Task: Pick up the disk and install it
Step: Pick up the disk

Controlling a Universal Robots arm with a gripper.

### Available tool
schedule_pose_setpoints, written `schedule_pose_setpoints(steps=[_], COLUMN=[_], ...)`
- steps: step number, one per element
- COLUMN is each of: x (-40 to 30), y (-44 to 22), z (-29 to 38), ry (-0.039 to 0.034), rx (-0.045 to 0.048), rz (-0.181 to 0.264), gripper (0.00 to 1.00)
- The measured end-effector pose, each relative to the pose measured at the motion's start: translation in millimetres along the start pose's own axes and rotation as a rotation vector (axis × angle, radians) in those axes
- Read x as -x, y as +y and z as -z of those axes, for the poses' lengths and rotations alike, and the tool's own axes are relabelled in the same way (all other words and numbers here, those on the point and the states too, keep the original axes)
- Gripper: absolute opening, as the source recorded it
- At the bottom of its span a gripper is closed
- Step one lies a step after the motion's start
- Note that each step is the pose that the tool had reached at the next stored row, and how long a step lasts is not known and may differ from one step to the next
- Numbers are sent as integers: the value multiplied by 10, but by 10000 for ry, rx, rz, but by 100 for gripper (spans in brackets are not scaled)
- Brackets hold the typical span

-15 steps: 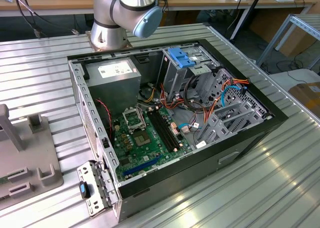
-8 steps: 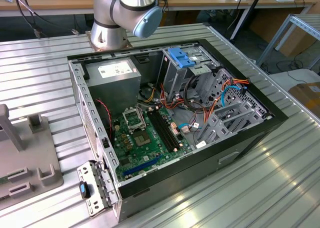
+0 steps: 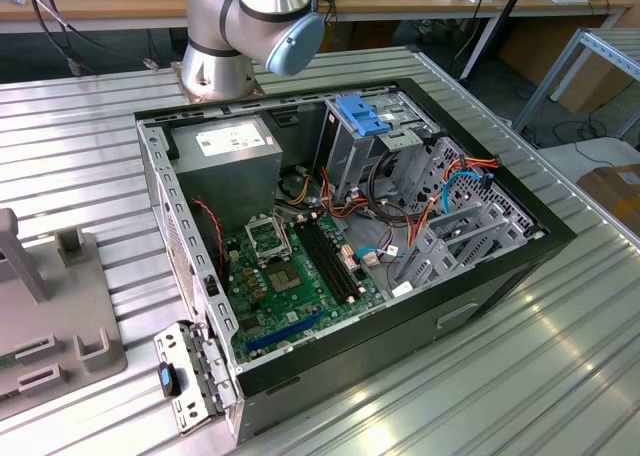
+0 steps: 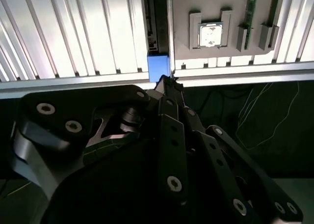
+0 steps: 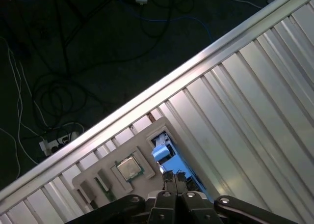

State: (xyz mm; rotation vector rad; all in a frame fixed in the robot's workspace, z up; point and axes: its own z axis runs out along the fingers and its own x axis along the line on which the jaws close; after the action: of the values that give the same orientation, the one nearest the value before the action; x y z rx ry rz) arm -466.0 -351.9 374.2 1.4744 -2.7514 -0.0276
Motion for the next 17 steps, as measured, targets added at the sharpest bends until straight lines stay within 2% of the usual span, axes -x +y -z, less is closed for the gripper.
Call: schedule_pose_setpoints(steps=[3, 5, 7, 13, 17], x=[0, 0, 0, 0, 2], y=[0, 0, 0, 0, 1], z=[-2, -4, -5, -11, -11], ry=[15, 31, 39, 93, 95], rx=[-5, -11, -15, -34, -36], rz=[606, 1221, 1570, 3733, 3820], gripper=[11, 11, 11, 11, 11])
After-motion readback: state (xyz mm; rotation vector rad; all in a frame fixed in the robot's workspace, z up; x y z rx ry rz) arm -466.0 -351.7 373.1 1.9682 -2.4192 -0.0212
